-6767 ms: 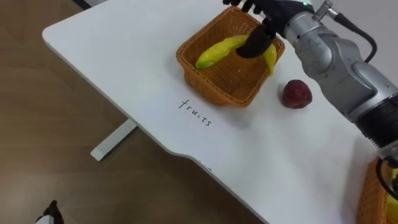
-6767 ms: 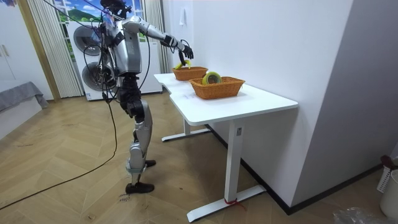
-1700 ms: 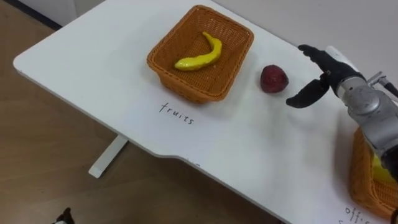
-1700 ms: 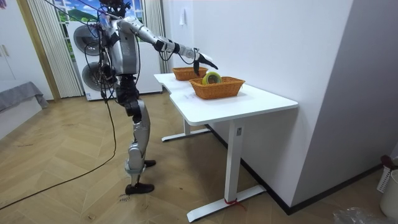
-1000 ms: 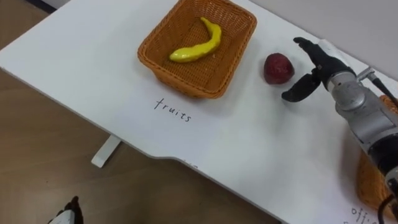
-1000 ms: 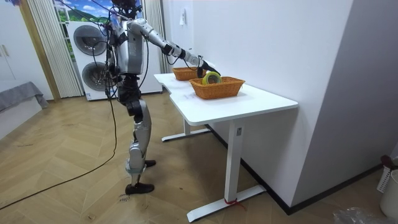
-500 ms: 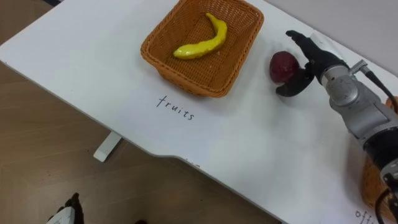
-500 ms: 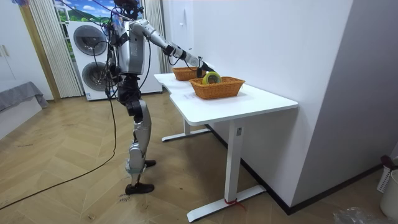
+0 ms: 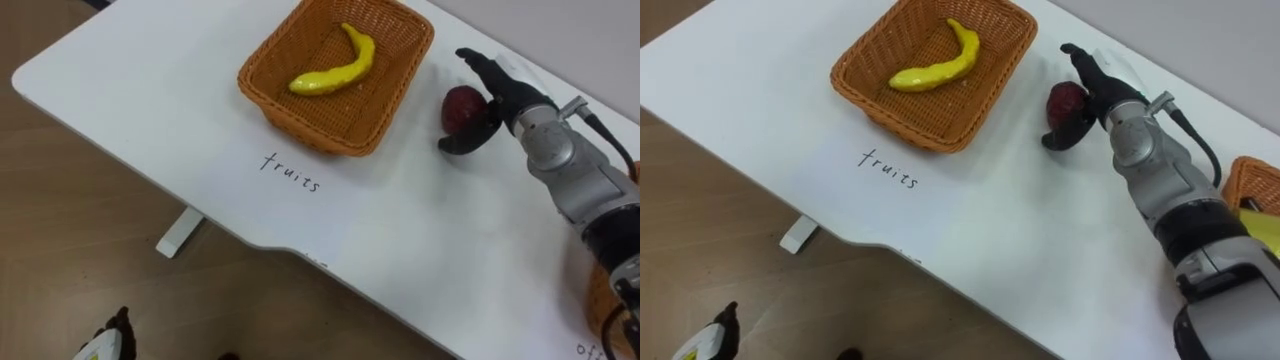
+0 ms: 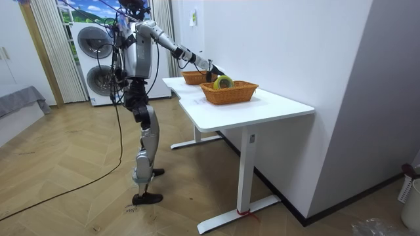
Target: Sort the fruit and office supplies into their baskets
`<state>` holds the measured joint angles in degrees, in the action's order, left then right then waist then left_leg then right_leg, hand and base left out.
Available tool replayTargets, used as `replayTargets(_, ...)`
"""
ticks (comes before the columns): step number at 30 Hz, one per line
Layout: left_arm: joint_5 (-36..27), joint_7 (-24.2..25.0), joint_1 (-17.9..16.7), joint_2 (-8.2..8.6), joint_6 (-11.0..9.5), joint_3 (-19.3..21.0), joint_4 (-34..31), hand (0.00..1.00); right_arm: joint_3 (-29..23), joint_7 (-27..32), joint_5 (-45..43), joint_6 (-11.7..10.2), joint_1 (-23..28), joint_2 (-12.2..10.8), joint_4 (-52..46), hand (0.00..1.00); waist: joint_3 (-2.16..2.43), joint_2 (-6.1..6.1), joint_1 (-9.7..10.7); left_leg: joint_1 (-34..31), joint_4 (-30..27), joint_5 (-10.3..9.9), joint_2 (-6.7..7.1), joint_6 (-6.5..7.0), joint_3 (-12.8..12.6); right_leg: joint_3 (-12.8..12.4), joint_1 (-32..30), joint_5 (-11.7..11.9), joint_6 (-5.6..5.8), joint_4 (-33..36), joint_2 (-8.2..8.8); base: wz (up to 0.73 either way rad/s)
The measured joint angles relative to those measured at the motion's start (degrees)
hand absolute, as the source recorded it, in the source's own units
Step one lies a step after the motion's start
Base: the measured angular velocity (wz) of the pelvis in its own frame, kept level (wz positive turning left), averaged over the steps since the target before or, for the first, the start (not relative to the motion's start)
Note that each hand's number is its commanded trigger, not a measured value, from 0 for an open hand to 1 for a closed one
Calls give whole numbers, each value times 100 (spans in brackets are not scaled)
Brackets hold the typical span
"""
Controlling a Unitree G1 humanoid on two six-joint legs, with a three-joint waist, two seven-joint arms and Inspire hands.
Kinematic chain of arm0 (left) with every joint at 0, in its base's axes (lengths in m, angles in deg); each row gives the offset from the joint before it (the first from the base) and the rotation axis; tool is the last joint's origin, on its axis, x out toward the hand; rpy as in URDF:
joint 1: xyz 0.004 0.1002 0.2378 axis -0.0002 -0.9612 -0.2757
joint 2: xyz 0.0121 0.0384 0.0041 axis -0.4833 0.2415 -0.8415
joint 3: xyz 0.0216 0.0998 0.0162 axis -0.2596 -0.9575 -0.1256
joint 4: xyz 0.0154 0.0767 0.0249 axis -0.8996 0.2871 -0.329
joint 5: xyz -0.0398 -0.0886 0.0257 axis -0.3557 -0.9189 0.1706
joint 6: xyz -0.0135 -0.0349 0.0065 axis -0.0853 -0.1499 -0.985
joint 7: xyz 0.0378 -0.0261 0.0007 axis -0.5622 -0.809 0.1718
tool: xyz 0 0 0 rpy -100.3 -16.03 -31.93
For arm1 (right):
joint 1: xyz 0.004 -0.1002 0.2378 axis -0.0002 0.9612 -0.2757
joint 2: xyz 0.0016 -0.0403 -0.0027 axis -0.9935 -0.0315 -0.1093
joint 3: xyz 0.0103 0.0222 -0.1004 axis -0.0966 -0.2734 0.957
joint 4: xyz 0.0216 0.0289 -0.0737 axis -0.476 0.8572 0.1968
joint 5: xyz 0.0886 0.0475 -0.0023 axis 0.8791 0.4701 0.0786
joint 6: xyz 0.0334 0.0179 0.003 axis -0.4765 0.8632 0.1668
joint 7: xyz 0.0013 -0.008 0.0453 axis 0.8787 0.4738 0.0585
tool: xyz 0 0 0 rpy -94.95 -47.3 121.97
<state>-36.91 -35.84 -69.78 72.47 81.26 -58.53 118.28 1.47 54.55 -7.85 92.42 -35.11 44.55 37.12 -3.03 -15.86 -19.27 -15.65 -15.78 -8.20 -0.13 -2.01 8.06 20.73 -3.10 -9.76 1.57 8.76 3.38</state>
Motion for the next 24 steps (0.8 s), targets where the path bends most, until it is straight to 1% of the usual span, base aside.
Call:
replayTargets(11,1,96,20,0,-20,-28,39,0,99,-22,3,-66,0,1,31,0,-7,-14,-4,26,1,1,0,-1,-6,-9,21,0,0,0,0,0)
replayTargets(13,0,120,23,3,-41,-29,40,0,117,-74,18,-134,0,2,112,0,-12,-23,-5,30,-8,2,0,-1,-3,8,34,0,0,0,0,0)
replayTargets(15,-4,154,36,-10,-97,-28,51,0,152,-196,85,-162,0,7,229,0,-25,-58,-7,53,-4,3,0,-4,4,3,60,0,0,-1,-2,0)
replayTargets(16,-3,167,46,-13,-102,-28,50,0,152,-274,100,-166,0,7,288,0,-40,-81,-5,46,-4,6,-2,-7,12,6,60,0,0,-1,-6,0)
replayTargets(18,-3,241,49,-13,-103,-31,49,0,148,-335,97,-171,0,12,382,0,-51,-119,0,36,-7,6,-2,-10,18,7,60,0,0,-1,-12,0)
replayTargets(24,-3,375,40,-17,-103,-35,44,0,146,-483,56,-163,-4,25,435,0,-44,-142,-8,27,-11,6,-2,-11,20,14,64,1,-1,0,-15,0)
